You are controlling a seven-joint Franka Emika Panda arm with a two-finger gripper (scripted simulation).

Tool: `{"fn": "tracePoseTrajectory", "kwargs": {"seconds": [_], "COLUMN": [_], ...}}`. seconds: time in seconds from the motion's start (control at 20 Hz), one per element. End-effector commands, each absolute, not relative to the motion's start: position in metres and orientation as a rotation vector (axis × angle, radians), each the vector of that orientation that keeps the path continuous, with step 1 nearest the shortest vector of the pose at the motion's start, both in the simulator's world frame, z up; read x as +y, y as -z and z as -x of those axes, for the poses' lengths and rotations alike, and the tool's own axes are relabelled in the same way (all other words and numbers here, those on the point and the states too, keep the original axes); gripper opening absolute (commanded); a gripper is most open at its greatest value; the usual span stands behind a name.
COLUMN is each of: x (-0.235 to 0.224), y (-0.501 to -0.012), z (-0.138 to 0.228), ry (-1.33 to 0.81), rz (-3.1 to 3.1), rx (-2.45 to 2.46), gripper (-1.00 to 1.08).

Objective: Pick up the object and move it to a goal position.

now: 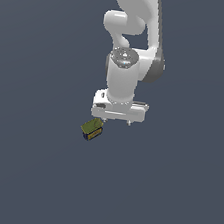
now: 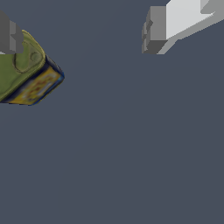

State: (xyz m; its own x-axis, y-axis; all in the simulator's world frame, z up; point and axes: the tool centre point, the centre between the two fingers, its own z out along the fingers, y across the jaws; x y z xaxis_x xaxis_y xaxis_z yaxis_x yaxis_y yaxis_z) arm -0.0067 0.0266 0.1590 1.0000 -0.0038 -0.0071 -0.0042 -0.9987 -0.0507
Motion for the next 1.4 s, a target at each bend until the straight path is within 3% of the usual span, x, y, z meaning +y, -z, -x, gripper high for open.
{"fn": "tracePoseTrajectory", "kwargs": {"seconds": [0.0,0.5,1.35], "x": [0.027,0.018,-0.011], "y": [-0.159,-0.182,-0.158], "z": [0.007,-0.002,0.001], "ry": [-0.011,0.02,0.005], "rz": [3.091,3.08,3.063], "rx": [0.006,0.071,0.434], "gripper": [1.0,1.0,1.0]}}
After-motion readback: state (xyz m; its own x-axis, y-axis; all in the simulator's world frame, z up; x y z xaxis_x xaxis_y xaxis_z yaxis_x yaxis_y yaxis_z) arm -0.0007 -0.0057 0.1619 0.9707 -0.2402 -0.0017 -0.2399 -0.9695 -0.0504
